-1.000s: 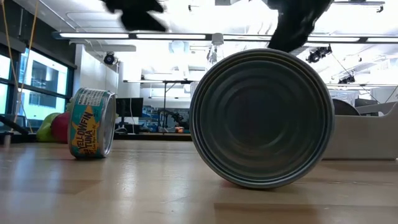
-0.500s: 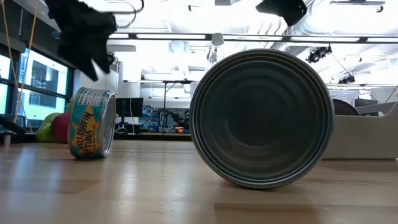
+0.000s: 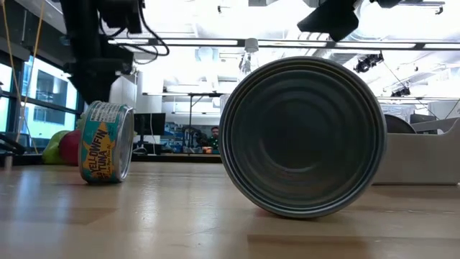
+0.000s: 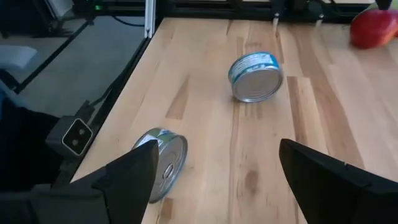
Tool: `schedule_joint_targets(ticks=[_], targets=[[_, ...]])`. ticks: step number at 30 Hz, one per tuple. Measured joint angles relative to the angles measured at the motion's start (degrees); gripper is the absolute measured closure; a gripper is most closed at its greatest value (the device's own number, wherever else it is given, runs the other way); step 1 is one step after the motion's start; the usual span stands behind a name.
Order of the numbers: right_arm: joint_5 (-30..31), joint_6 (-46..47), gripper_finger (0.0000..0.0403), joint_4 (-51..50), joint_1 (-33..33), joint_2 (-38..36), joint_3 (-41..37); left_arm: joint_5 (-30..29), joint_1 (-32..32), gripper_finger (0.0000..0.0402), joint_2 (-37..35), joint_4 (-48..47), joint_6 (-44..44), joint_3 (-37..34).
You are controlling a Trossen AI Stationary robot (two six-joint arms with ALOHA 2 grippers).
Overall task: Pick & Place Food Item
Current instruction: Put the pomegranate into the right transparent bin
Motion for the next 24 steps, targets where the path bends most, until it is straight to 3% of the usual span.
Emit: schedule_joint_targets(ticks=[8, 17, 24], targets=[[-0.02, 0.0, 0.0081, 1.43, 0.25, 3.29, 0.0, 0.55, 0.33, 0.0088, 2.59, -2.1, 9.15, 0.0], [-2.89, 1.13, 0.0081, 2.84, 0.24, 3.81, 0.0, -2.12, 0.32, 0.0083, 2.83, -2.01, 5.41, 0.0], [-2.84, 1.29, 0.0081, 2.87, 0.24, 3.81, 0.0, -2.29, 0.33, 0.0035, 2.81, -2.05, 4.32, 0.0]])
